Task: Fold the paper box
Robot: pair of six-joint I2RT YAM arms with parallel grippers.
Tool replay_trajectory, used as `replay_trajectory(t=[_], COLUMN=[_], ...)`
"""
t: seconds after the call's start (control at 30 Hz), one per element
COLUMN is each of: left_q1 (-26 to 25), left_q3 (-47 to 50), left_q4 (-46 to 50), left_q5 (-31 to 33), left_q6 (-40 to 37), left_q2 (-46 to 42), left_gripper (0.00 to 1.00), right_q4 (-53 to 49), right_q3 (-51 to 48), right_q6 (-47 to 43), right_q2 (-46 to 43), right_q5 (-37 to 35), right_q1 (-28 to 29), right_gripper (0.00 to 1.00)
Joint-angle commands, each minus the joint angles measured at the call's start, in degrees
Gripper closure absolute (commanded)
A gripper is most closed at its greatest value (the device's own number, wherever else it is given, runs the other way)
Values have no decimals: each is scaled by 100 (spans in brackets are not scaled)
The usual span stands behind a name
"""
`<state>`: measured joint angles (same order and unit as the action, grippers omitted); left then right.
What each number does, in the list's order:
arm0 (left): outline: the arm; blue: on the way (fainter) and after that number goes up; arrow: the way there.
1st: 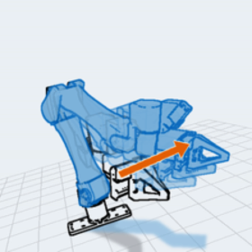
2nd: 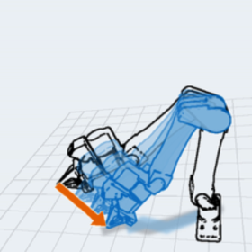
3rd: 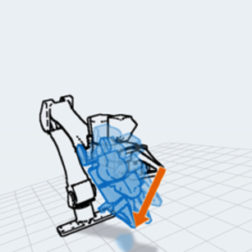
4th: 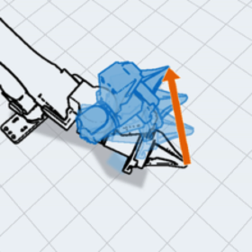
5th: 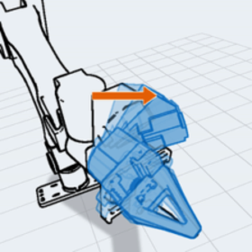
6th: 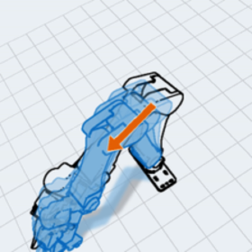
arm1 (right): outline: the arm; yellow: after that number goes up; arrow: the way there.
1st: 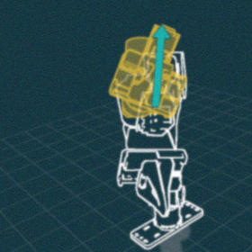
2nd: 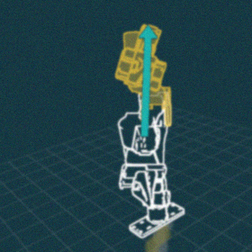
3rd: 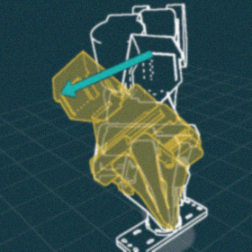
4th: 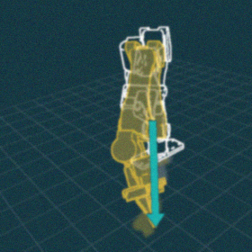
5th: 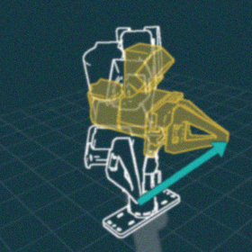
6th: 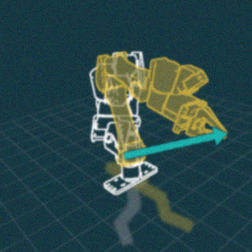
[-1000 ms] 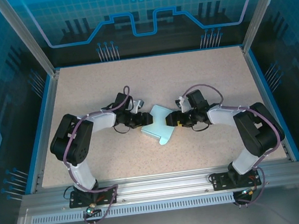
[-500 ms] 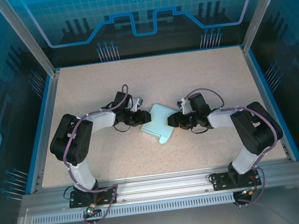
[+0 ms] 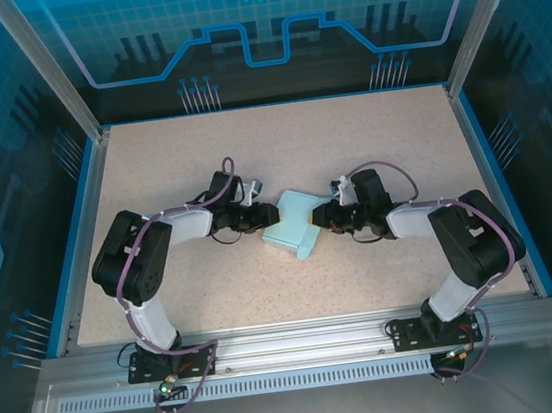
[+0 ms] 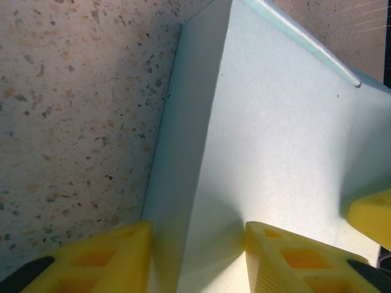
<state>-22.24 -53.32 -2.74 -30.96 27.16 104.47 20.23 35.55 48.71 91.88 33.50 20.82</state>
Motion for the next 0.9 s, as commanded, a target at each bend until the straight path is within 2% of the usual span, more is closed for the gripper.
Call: replay_trajectory(t=[0.0,0.43,0.87], left_q1=[-32,-116,-226], left_q3=[125,-130,-301], left_q4=[104,111,-70], left_q5=[-173,-334,-429], left_q6=[99,90,195], left_q2=[104,292,480], left_gripper=[55,49,48], right_q4=[229,-302,-752], right_q3=[20,179,338], right_q6=[86,77,40], right_q2=[-336,-758,-1099], right_q5=[234,10,-249], right_q1=[-18,18,80], right_gripper=[75,73,73])
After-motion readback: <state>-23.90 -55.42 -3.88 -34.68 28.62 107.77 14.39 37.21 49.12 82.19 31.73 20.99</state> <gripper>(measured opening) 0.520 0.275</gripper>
